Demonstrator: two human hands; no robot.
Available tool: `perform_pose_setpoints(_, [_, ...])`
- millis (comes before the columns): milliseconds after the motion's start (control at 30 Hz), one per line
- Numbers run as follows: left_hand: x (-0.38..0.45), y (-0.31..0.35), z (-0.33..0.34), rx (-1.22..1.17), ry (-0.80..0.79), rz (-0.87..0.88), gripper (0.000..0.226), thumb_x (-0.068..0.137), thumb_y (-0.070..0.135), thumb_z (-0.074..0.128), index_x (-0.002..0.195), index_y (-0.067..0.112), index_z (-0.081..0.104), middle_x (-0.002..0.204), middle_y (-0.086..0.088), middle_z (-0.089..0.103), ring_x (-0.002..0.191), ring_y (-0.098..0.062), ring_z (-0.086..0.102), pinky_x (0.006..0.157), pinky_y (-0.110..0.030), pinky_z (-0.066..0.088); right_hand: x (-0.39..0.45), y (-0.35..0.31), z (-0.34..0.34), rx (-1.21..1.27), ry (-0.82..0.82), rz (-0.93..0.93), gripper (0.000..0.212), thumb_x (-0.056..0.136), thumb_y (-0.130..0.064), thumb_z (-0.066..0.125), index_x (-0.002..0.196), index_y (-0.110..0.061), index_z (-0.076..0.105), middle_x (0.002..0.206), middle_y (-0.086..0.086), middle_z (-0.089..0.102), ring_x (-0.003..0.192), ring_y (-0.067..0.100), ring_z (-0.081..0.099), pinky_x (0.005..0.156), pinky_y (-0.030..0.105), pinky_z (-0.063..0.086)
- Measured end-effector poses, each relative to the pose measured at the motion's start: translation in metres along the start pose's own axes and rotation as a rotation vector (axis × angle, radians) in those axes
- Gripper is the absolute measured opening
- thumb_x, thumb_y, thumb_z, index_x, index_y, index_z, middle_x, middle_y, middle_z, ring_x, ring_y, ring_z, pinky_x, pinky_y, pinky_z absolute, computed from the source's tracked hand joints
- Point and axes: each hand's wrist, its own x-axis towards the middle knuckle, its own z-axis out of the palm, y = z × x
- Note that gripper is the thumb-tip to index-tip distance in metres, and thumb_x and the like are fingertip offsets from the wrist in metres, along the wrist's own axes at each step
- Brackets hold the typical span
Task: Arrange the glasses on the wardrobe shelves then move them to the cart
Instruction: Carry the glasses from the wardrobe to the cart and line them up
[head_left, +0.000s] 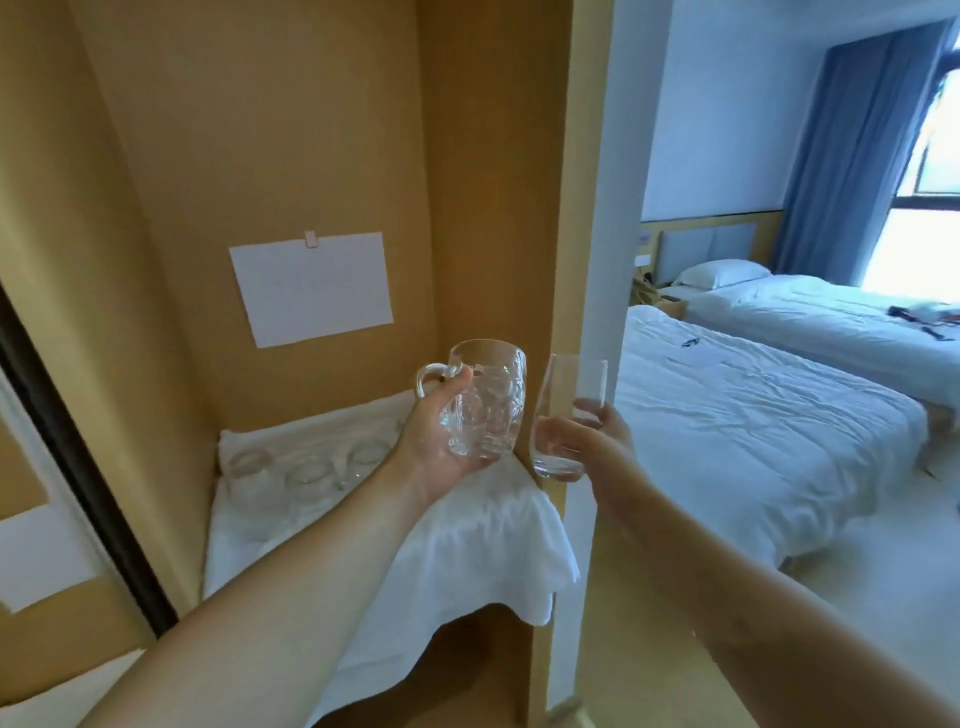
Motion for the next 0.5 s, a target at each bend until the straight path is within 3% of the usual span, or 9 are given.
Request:
perform_pose_setpoints(100, [0.015, -0.022, 0.031, 0.019, -0.080, -0.056, 0.029, 0.076, 0.037, 0.083, 0.095, 0.015, 0.083, 0.107, -0.014, 0.076, 0.096, -0.035, 0.074, 0.083, -0.052, 0.059, -0.007, -0.011, -0.039, -0.025, 0.082, -0.008, 0.079, 0.055, -0.019, 0.088, 0.125, -0.012, 0.053, 0.101, 0.014, 0.070, 0.088, 0.030, 0.071, 0.069, 0.043, 0.061])
perform_pose_setpoints(167, [0.027, -0.036, 0.056, 0.030, -0.125, -0.086, 0.031, 0.073, 0.035, 0.087, 0.095, 0.013, 0.082, 0.107, -0.016, 0.076, 0.097, -0.036, 0.074, 0.080, -0.052, 0.059, -0.009, -0.017, -0.067, -0.019, 0.133, -0.014, 0.078, 0.060, -0.013, 0.091, 0.127, -0.012, 0.051, 0.104, 0.015, 0.069, 0.096, 0.035, 0.069, 0.063, 0.038, 0.060])
perform_pose_setpoints(233, [0.042, -0.049, 0.083, 0.037, -0.146, -0.122, 0.045, 0.059, 0.034, 0.096, 0.096, 0.013, 0.082, 0.109, -0.017, 0.075, 0.100, -0.039, 0.073, 0.081, -0.054, 0.058, -0.009, -0.024, -0.096, -0.003, 0.190, -0.035, 0.080, 0.056, -0.015, 0.091, 0.127, -0.012, 0.052, 0.102, 0.014, 0.070, 0.092, 0.032, 0.070, 0.060, 0.031, 0.058])
perform_pose_setpoints(333, [0.066, -0.072, 0.125, 0.059, -0.179, -0.156, 0.062, 0.049, 0.033, 0.101, 0.104, 0.012, 0.081, 0.117, -0.019, 0.073, 0.106, -0.042, 0.071, 0.085, -0.059, 0.056, -0.007, -0.030, -0.143, -0.028, 0.261, -0.064, 0.083, 0.052, -0.024, 0.088, 0.127, -0.014, 0.052, 0.102, 0.012, 0.072, 0.088, 0.027, 0.074, 0.068, 0.031, 0.059])
perform_pose_setpoints(400, [0.083, -0.090, 0.154, 0.066, -0.215, -0.160, 0.058, 0.058, 0.033, 0.098, 0.110, 0.014, 0.079, 0.118, -0.019, 0.073, 0.107, -0.043, 0.070, 0.089, -0.063, 0.055, -0.004, -0.034, -0.177, -0.041, 0.305, -0.073, 0.083, 0.053, -0.026, 0.089, 0.127, -0.015, 0.052, 0.102, 0.012, 0.072, 0.087, 0.025, 0.075, 0.070, 0.034, 0.061])
perform_pose_setpoints(500, [0.104, -0.120, 0.199, 0.100, -0.330, -0.201, 0.044, 0.066, 0.037, 0.093, 0.102, 0.016, 0.081, 0.118, -0.018, 0.073, 0.106, -0.041, 0.071, 0.091, -0.059, 0.055, 0.000, -0.041, -0.228, -0.055, 0.379, -0.083, 0.084, 0.050, -0.029, 0.092, 0.124, -0.018, 0.053, 0.100, 0.010, 0.074, 0.084, 0.022, 0.076, 0.072, 0.038, 0.062])
